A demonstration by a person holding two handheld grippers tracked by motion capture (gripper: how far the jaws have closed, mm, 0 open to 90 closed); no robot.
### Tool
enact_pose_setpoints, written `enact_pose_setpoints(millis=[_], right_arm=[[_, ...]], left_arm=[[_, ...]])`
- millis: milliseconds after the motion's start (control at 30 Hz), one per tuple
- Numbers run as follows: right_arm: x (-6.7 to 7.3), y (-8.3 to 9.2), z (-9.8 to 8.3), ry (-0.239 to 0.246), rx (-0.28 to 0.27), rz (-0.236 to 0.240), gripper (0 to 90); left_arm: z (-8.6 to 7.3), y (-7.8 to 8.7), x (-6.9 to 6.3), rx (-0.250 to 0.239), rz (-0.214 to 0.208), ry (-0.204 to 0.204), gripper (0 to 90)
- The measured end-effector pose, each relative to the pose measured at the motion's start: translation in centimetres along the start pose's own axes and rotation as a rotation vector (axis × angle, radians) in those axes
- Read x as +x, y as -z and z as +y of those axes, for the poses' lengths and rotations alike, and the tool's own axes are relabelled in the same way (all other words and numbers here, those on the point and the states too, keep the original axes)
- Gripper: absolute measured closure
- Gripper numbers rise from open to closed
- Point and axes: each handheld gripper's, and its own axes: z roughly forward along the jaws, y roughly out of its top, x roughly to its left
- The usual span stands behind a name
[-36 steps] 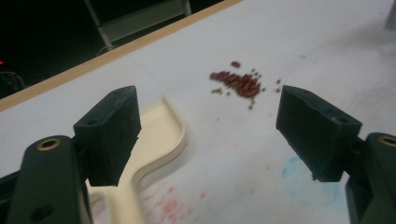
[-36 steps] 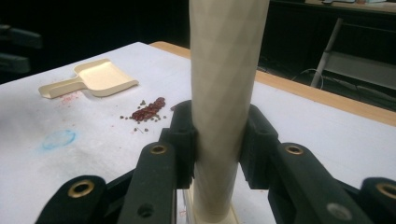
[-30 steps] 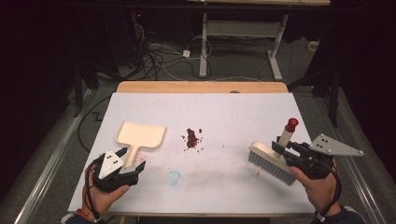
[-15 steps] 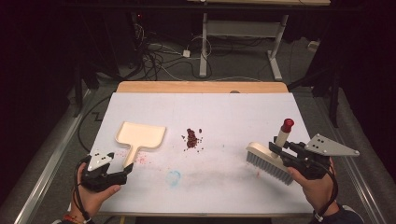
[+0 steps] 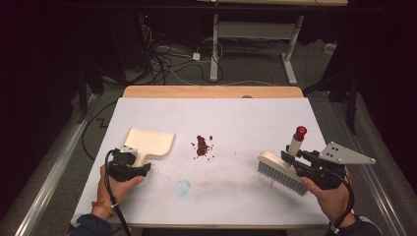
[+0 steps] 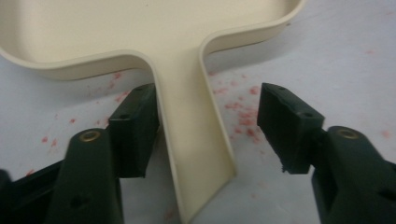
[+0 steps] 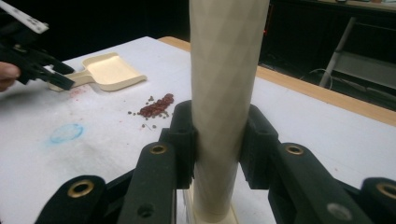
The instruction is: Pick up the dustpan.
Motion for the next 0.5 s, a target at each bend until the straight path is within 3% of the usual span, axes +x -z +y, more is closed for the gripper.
enact_pose_setpoints(millis=[167, 367, 500], right_arm=[[-0.1, -0.1, -0.1, -0.005, 0.001, -0.001, 70.1], [0.0, -0.2, -0.1, -0.011, 0.001, 0.007, 70.0], [0.1, -0.3, -0.2, -0.009, 0.008, 0.009, 70.1]], left_arm=[[0.8, -0.9, 0.4, 0.018, 0.013, 0.011, 47.2], [1.3, -1.0, 0.5, 0.042, 0.03, -0.016, 62.1], [1.6, -1.0, 0.4, 0.052, 0.028, -0.041, 63.8]])
